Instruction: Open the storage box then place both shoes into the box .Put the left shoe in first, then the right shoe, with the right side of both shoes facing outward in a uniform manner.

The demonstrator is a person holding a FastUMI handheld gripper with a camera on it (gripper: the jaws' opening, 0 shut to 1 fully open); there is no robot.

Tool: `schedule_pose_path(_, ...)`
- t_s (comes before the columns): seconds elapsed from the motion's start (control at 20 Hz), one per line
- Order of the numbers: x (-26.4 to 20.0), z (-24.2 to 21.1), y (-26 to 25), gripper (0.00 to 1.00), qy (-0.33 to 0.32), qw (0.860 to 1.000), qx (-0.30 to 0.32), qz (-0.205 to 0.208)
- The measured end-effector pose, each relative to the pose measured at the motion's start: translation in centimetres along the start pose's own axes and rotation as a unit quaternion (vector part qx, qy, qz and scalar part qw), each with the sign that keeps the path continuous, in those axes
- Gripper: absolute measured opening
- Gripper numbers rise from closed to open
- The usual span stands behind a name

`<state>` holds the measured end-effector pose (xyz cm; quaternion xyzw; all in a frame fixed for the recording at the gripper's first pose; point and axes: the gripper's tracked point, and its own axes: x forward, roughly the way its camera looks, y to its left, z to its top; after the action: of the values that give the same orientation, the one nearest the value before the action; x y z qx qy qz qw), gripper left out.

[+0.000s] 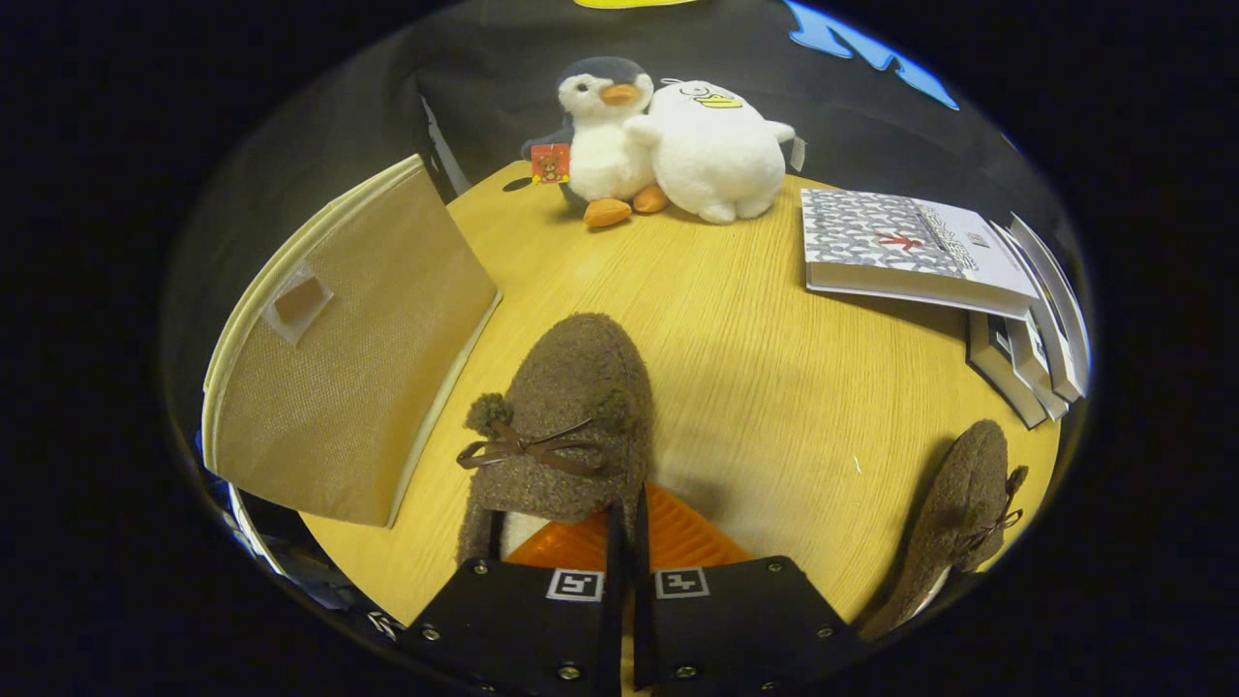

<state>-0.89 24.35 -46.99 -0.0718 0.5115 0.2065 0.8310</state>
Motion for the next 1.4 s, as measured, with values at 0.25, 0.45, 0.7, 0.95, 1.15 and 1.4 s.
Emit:
schedule_pose_path(0.25, -2.8, 1.2, -0.3, 0.00, -0.005, 1.000, 0.010, -0.011)
schedule_pose_path(0.45, -6.5, 3.6, 0.1, 0.00, -0.019, 0.999, 0.049, 0.004)
schedule_pose_path(0.7, -11.7, 8.9, 2.1, 0.00, -0.057, 0.995, 0.066, 0.038)
schedule_pose_path(0.95, -14.8, 14.1, 6.0, 0.00, -0.092, 0.992, 0.051, 0.073)
schedule_pose_path(1.15, -15.2, 17.1, 11.3, 0.00, -0.101, 0.988, 0.028, 0.114)
schedule_pose_path(1.4, -14.2, 19.3, 17.5, 0.00, -0.100, 0.985, -0.007, 0.141)
